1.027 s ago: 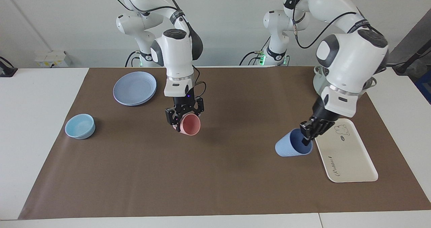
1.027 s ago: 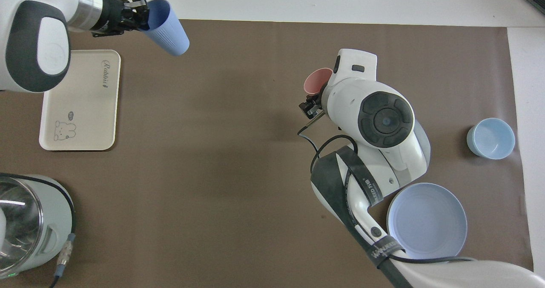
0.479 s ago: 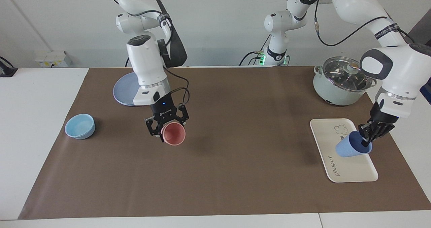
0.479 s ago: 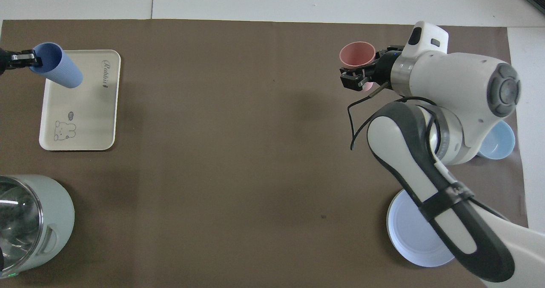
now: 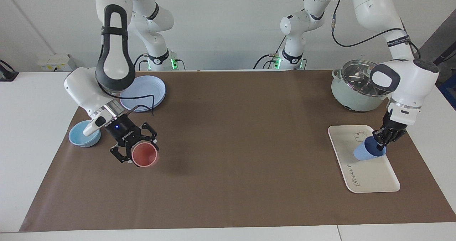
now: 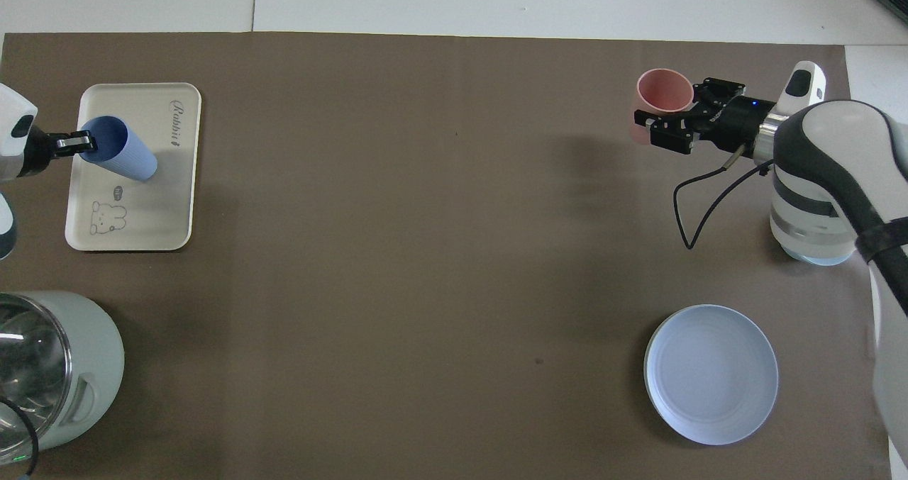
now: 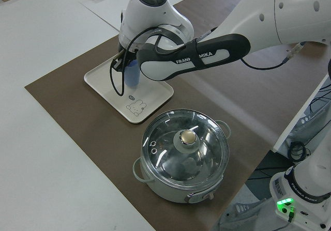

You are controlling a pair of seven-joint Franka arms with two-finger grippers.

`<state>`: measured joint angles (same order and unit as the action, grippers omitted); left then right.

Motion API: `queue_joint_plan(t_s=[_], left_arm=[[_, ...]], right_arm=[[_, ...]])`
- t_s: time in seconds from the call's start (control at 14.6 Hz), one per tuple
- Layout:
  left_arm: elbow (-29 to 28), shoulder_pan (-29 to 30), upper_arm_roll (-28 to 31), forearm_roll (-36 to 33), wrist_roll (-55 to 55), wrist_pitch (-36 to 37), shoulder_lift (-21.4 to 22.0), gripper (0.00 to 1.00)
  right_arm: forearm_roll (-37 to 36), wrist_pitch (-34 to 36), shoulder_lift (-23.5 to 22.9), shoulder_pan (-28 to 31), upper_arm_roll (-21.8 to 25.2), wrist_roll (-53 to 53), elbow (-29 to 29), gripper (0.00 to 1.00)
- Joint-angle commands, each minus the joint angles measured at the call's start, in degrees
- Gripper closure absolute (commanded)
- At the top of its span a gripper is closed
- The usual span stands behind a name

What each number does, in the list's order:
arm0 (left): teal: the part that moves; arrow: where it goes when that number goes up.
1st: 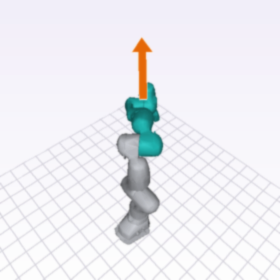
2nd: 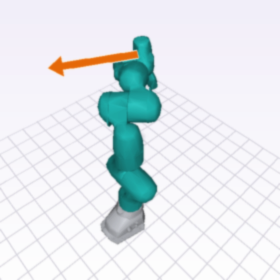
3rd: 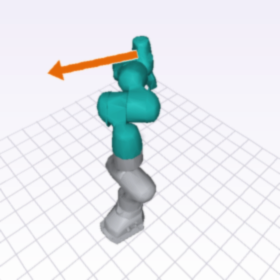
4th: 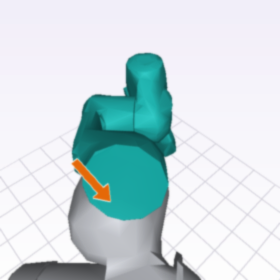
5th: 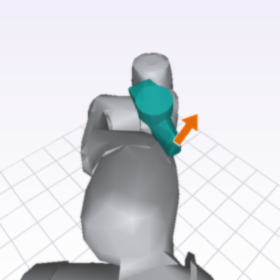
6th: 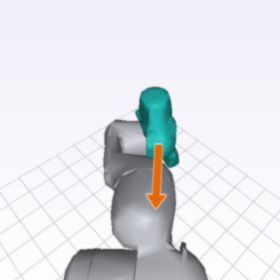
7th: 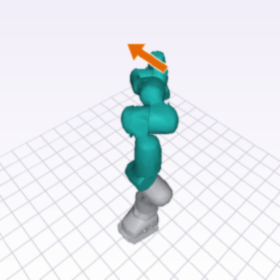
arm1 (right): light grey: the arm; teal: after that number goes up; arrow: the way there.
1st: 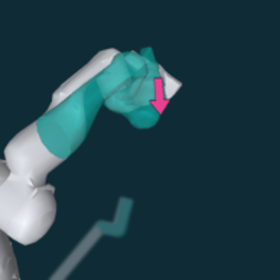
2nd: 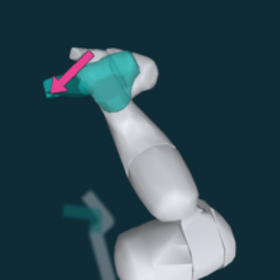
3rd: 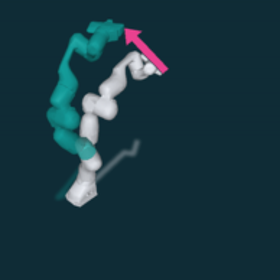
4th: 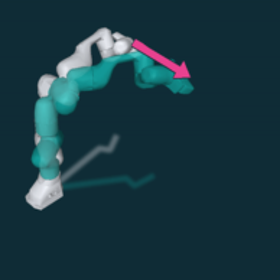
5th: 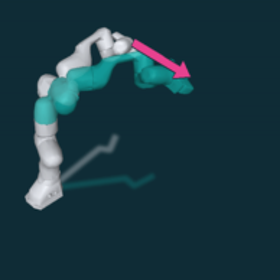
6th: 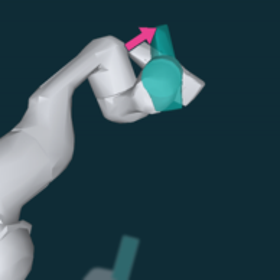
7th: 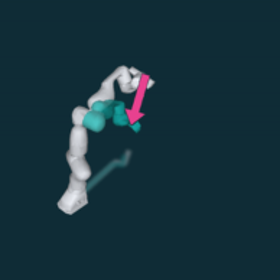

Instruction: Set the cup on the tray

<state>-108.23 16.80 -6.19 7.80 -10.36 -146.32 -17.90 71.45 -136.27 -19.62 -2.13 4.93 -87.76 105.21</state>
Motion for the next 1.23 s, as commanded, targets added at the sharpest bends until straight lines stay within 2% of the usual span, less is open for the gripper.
queue_joint_plan(t_s=[0.0, 0.07, 0.14, 0.21, 0.27, 0.48, 0.75, 0.82, 1.03, 1.1, 1.16], left_arm=[[-1.72, -0.10, -0.22, 3.00, -1.24, -1.78, 1.12, 1.00], [-1.81, -0.10, -0.22, 3.01, -1.59, -1.78, 1.12, 1.00], [-1.90, -0.18, -0.14, 3.01, -2.03, -1.78, 1.12, 0.77], [-1.90, -0.36, -0.13, 3.01, -2.47, -1.78, 1.12, 0.25], [-1.90, -0.36, -0.13, 3.01, -4.21, -1.60, 1.12, 0.01], [0.11, -0.80, -0.05, 3.01, -9.68, 1.37, 1.03, 0.00], [11.08, -4.57, 0.30, 2.13, -3.29, 17.96, 1.20, 0.00], [12.94, -6.41, 0.39, 0.82, -0.22, 21.65, 1.38, 0.00], [17.77, -13.16, 0.22, -10.67, 11.64, 32.37, 1.73, 0.00], [19.96, -15.89, 0.22, -12.18, 15.77, 36.67, 1.73, 0.00], [21.64, -18.09, 0.22, -12.55, 19.29, 40.20, 1.73, 0.00]], right_arm=[[6.41, 7.30, -4.18, 6.06, -0.97, -11.95, -1.32, 1.00], [6.86, 9.07, -5.33, 7.30, -0.89, -15.47, -1.84, 1.00], [6.95, 9.70, -5.69, 7.57, -0.88, -17.68, -1.85, 1.00], [6.87, 10.31, -6.13, 8.10, -0.88, -19.88, -1.59, 1.00], [6.86, 11.88, -6.92, 9.32, -0.88, -23.03, -1.50, 1.00], [7.04, 15.06, -8.33, 11.44, -0.97, -26.58, -1.50, 1.00], [9.94, 14.01, -8.51, 10.48, -0.97, -28.77, -0.36, 1.00], [9.94, 14.10, -8.42, 10.48, -0.89, -29.04, -0.18, 1.00], [10.12, 13.75, -7.89, 10.48, -0.88, -31.67, 1.58, 1.00], [10.20, 13.40, -7.89, 10.48, -0.97, -32.29, 1.84, 0.95], [10.29, 13.48, -7.89, 10.48, -0.97, -32.21, 1.84, 0.53]])
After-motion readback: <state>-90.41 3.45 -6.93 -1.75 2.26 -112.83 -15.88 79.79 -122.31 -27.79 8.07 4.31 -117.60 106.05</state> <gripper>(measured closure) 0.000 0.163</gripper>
